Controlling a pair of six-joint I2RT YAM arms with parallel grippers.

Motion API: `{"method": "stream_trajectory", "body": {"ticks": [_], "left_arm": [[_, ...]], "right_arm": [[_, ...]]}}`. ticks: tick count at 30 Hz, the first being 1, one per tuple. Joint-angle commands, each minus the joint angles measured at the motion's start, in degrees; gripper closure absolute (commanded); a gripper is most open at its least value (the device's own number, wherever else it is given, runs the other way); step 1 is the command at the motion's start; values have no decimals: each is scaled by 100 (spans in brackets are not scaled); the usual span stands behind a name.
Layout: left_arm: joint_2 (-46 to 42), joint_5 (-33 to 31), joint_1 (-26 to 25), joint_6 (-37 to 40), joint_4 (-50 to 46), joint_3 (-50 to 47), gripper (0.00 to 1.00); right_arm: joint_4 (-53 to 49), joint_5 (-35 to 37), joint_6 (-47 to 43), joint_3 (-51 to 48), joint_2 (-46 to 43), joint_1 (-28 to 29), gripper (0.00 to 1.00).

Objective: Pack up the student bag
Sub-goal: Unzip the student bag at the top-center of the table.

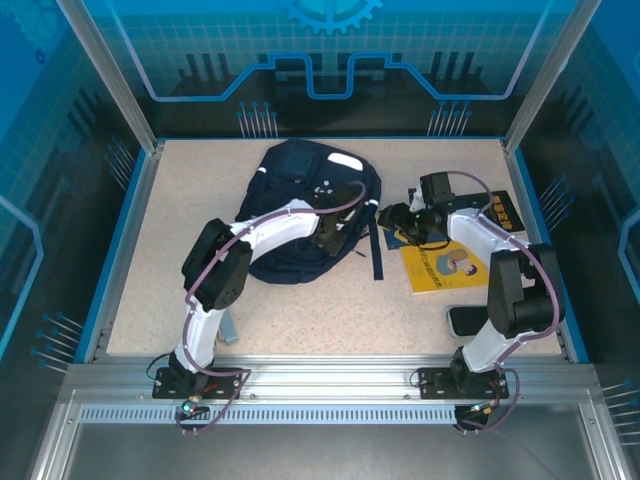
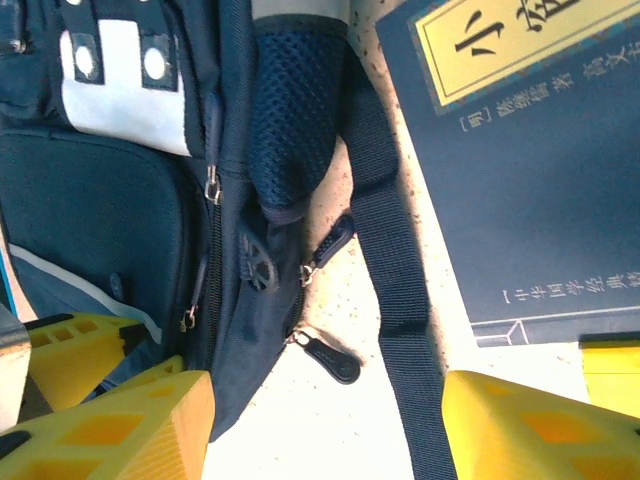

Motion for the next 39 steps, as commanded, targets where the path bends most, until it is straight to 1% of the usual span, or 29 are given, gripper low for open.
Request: {"method": "stream_trajectory", "body": {"ticks": [1, 3, 5, 7, 9, 12, 17, 20, 25, 30, 32, 35, 39], "left_arm": [[245, -275, -81, 2, -359, 195, 54], [300, -275, -130, 47, -383, 229, 51], [356, -339, -163, 73, -405, 264, 50], [429, -503, -190, 102, -435, 304, 51], [506, -737, -200, 117, -479, 357, 53], [578, -1045, -237, 136, -517, 422, 59], [472, -1191, -262, 151, -572, 571, 76], [272, -1237, -267, 213, -583, 643, 83], [-219, -1386, -231, 417, -494, 612, 93], [-742, -1311, -157, 570, -312, 435, 96], [-906, -1248, -98, 578, -267, 401, 98], [-1122, -1179, -7, 592, -197, 355, 98], [-1399, -737, 187, 574, 36, 176, 98]], "right_arm": [[-52, 78, 106, -72, -171, -20, 38], [-48, 108, 114, -81, -171, -26, 38], [-64, 128, 134, -89, -171, -17, 39], [-56, 138, 145, -105, -186, -7, 39], [-63, 156, 152, -115, -195, 2, 40], [-73, 199, 161, -142, -223, 10, 40], [-78, 311, 152, -216, -352, 15, 42], [-64, 446, 46, -287, -467, 42, 42], [-60, 628, -693, -316, -550, 288, 41], [139, 743, -1774, -372, -610, 840, 42], [285, 628, -2110, -412, -578, 1016, 42], [550, 255, -2328, -449, -428, 1064, 42], [974, -556, -2669, -372, -68, 1088, 44]]}}
